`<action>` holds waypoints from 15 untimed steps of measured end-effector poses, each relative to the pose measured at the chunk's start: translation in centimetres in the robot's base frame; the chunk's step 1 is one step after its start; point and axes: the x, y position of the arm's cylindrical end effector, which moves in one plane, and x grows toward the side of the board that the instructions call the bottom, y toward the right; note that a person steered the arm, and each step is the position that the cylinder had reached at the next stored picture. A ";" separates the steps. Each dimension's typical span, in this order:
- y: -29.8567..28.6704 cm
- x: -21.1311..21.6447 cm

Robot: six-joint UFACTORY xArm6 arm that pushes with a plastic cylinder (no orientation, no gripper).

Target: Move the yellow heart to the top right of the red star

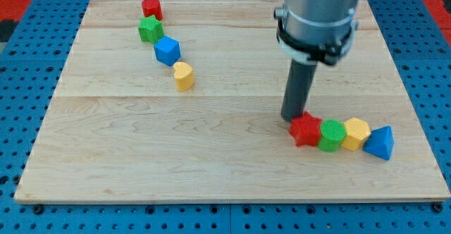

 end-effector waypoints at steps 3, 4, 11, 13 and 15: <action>-19.6 -4.5; -26.9 -4.5; -14.4 -12.0; -21.9 -5.2; -28.2 -1.0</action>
